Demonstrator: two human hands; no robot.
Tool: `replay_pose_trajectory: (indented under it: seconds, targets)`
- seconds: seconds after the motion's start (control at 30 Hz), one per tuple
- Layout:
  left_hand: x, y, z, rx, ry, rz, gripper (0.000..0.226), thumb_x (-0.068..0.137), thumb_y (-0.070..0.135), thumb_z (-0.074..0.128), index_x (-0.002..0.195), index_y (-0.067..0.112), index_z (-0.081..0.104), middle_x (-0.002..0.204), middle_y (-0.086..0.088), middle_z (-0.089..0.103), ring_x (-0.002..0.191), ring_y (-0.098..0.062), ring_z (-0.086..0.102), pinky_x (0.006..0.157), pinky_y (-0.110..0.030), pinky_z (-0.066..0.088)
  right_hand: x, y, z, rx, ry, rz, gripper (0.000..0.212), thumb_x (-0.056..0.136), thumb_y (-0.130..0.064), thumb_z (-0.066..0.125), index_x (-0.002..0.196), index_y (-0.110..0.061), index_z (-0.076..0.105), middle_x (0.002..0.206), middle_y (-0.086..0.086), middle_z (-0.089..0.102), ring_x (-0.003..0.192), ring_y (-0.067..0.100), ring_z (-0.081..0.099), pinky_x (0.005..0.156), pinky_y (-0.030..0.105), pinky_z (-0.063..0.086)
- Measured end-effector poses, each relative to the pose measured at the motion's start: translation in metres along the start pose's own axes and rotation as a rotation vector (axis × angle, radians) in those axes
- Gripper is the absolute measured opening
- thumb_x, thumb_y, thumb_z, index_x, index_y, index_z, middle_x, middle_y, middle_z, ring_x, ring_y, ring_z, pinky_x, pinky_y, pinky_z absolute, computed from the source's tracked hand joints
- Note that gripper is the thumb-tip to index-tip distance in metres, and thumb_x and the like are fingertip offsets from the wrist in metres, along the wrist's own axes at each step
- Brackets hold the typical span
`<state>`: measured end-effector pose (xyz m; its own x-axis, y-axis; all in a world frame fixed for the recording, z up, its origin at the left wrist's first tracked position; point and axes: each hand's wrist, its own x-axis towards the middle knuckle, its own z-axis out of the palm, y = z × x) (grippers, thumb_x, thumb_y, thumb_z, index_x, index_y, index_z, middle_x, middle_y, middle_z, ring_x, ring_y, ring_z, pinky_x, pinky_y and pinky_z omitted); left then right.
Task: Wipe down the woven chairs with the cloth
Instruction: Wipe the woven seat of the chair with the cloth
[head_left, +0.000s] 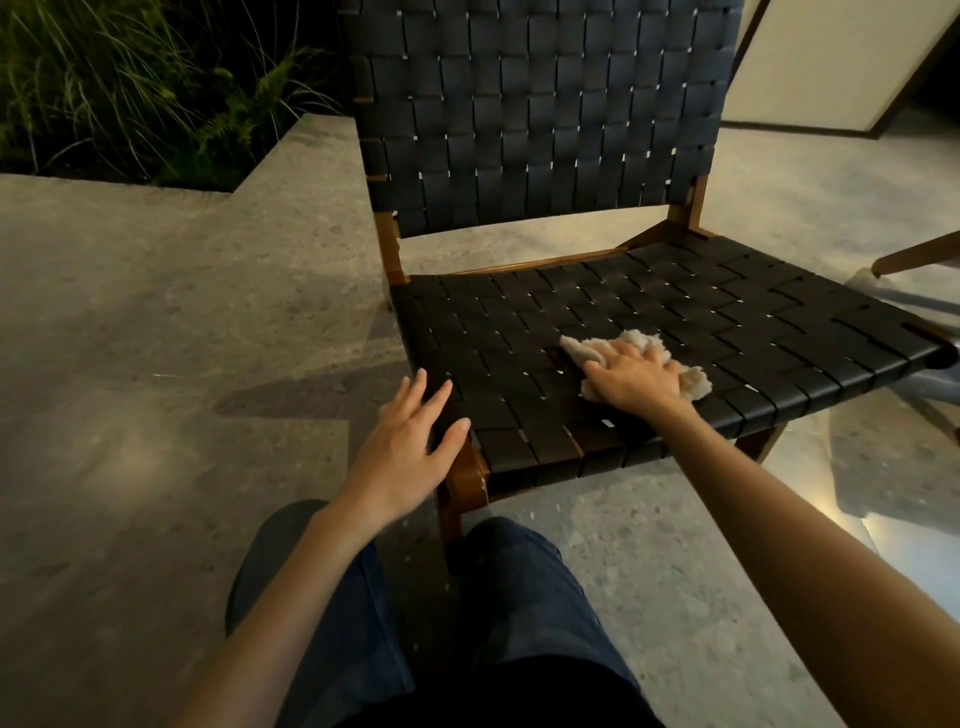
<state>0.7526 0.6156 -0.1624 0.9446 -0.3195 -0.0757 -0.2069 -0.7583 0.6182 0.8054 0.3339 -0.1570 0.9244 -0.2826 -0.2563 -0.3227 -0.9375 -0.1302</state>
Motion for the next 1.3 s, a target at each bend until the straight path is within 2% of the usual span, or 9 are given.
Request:
replay_pose_trajectory:
  seconds: [0.17, 0.33, 0.47, 0.57, 0.73, 0.9, 1.0, 1.13, 1.3]
  targets:
    - [-0.009, -0.003, 0.005, -0.101, 0.065, 0.017, 0.053, 0.097, 0.052, 0.026, 0.148, 0.035, 0.022, 0.158, 0.014, 0.006, 0.137, 0.004, -0.003, 0.111, -0.032, 0.012, -0.042, -0.047, 0.016, 0.118, -0.071, -0.244, 0.050, 0.095, -0.055, 0.021, 0.144, -0.048, 0.020, 0.155, 0.001, 0.024, 0.140, 0.038, 0.017, 0.108, 0.057, 0.015]
    - [-0.017, -0.003, 0.005, -0.179, 0.121, 0.038, 0.048, 0.099, 0.042, 0.033, 0.146, 0.029, 0.031, 0.156, 0.012, 0.018, 0.143, -0.003, 0.009, 0.110, -0.027, 0.016, -0.088, -0.088, 0.022, 0.228, 0.012, -0.351, 0.048, 0.095, -0.048, 0.024, 0.142, -0.049, 0.026, 0.154, -0.004, 0.028, 0.139, 0.035, 0.019, 0.107, 0.056, 0.014]
    - [-0.022, 0.002, 0.004, -0.206, 0.148, 0.029, 0.049, 0.100, 0.036, 0.036, 0.147, 0.023, 0.029, 0.155, 0.007, 0.023, 0.143, -0.008, 0.017, 0.115, -0.032, 0.020, -0.118, -0.091, 0.026, 0.230, 0.163, -0.381, 0.057, 0.086, -0.052, 0.020, 0.140, -0.046, 0.033, 0.144, -0.006, 0.040, 0.129, 0.028, 0.032, 0.101, 0.049, 0.024]
    - [-0.023, 0.007, 0.003, -0.194, 0.145, 0.025, 0.049, 0.101, 0.037, 0.036, 0.147, 0.026, 0.028, 0.155, 0.009, 0.021, 0.142, -0.005, 0.014, 0.112, -0.027, 0.016, -0.129, -0.070, 0.029, 0.152, 0.285, -0.451, 0.054, 0.086, -0.055, 0.022, 0.136, -0.043, 0.038, 0.133, -0.005, 0.048, 0.118, 0.022, 0.040, 0.094, 0.044, 0.032]
    - [-0.015, 0.022, 0.003, -0.040, 0.130, 0.110, 0.047, 0.100, 0.039, 0.034, 0.145, 0.024, 0.033, 0.155, 0.006, 0.024, 0.144, -0.006, 0.005, 0.113, -0.028, -0.002, -0.107, -0.003, 0.023, 0.045, 0.358, -0.303, 0.053, 0.087, -0.055, 0.025, 0.134, -0.040, 0.044, 0.131, -0.005, 0.050, 0.118, 0.022, 0.038, 0.097, 0.043, 0.029]
    - [-0.013, 0.030, 0.007, -0.010, 0.090, 0.118, 0.047, 0.101, 0.038, 0.032, 0.145, 0.022, 0.034, 0.155, 0.006, 0.026, 0.145, -0.008, 0.006, 0.114, -0.029, 0.003, -0.099, 0.024, 0.018, 0.074, 0.415, -0.079, 0.055, 0.085, -0.051, 0.023, 0.132, -0.037, 0.049, 0.135, -0.001, 0.049, 0.124, 0.025, 0.034, 0.101, 0.044, 0.025]
    - [-0.018, 0.030, 0.008, -0.031, 0.099, 0.101, 0.045, 0.102, 0.035, 0.032, 0.145, 0.022, 0.035, 0.153, 0.006, 0.029, 0.144, -0.007, 0.011, 0.115, -0.028, 0.006, -0.111, -0.006, 0.027, 0.130, 0.369, -0.193, 0.054, 0.086, -0.051, 0.020, 0.133, -0.041, 0.045, 0.136, -0.003, 0.047, 0.124, 0.024, 0.035, 0.097, 0.043, 0.027]
    - [-0.020, 0.034, 0.007, 0.011, 0.135, 0.096, 0.043, 0.102, 0.027, 0.034, 0.144, 0.019, 0.037, 0.151, 0.003, 0.034, 0.143, -0.009, 0.017, 0.115, -0.026, 0.004, -0.123, -0.027, 0.036, 0.135, 0.345, -0.427, 0.052, 0.087, -0.055, 0.020, 0.133, -0.045, 0.042, 0.128, -0.008, 0.050, 0.110, 0.015, 0.038, 0.083, 0.033, 0.024]
    - [-0.008, 0.047, 0.010, 0.135, 0.104, 0.088, 0.041, 0.101, 0.024, 0.036, 0.142, 0.018, 0.040, 0.152, 0.000, 0.033, 0.144, -0.013, 0.018, 0.117, -0.031, 0.002, -0.101, 0.023, 0.026, 0.067, 0.381, -0.405, 0.055, 0.086, -0.055, 0.027, 0.135, -0.038, 0.046, 0.132, -0.006, 0.051, 0.112, 0.017, 0.040, 0.089, 0.034, 0.028]
